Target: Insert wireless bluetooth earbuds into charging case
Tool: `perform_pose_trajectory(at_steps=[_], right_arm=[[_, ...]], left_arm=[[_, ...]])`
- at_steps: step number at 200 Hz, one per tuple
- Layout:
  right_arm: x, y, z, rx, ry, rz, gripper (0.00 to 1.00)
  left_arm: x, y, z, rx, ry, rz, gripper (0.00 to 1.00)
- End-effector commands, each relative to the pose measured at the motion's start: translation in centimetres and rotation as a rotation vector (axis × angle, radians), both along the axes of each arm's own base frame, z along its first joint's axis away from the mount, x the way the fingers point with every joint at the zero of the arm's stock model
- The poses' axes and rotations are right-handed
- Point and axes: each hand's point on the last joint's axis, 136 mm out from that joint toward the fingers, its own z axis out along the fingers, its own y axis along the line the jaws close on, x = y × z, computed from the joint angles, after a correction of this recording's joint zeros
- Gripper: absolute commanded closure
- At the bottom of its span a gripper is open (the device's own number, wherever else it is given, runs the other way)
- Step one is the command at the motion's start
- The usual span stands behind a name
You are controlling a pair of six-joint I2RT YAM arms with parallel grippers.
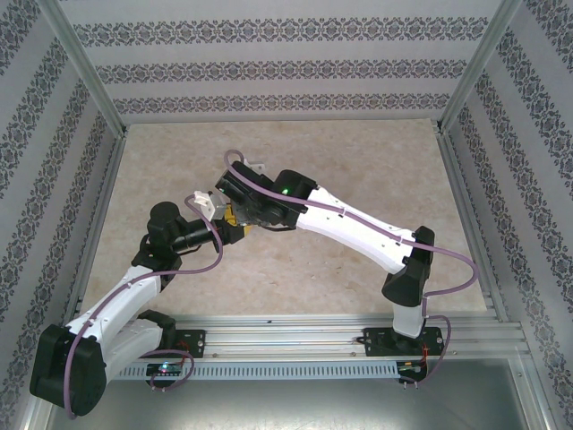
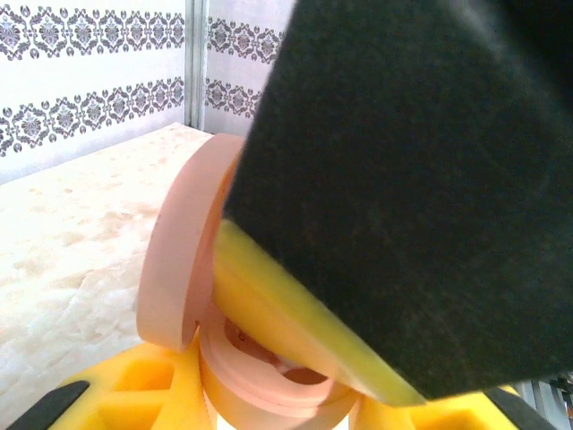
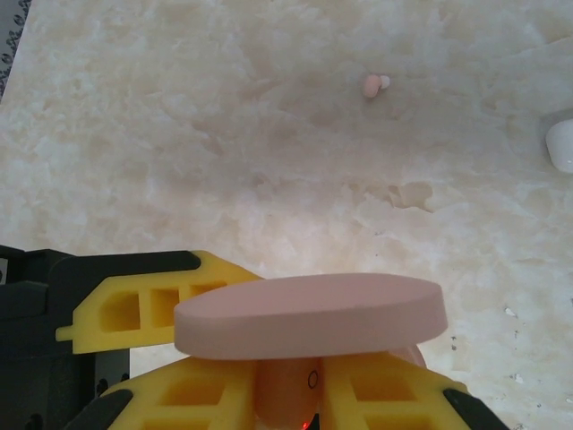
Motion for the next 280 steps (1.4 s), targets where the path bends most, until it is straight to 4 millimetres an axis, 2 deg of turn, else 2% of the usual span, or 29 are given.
perform_pose_trajectory(at_steps=[1,42,86,141,196,243,280], right_arm=[[-0.5,0.0,-0.1,-0.025,0.005,0.013,0.78],[-1.1,0.0,-0.2,-0.022,0.017,0.016,0.72],[-1.0,-0.3,0.6,-0.014,0.002,0.011,0.66],[-1.6,-0.3,4.1,0.089,-0.039,0.049,0.60],[-2.8,-1.0,5.8,0.167,-0.055,0.090,0.58],[-2.9,-2.9,6.7,0.239,-0.056,0.072,0.58],[-2.0,-6.3,6.4,0.258,-0.060,-0.002,0.59]], left_arm=[[-0.2,-0.3,1.3,-0.010,-0.064,-0.018,0.77],[-0.2,-0.3,1.2,-0.009,-0.063,-0.018,0.77],[-0.2,-0.3,1.2,-0.009,-0.063,-0.018,0.77],[-0.4,-0.3,1.1,-0.010,-0.049,-0.023,0.77],[-0.2,-0.4,0.9,-0.019,-0.014,-0.021,0.77],[0.0,-0.4,0.9,-0.027,0.017,-0.014,0.76],[0.1,-0.2,0.6,-0.018,0.047,-0.003,0.77]])
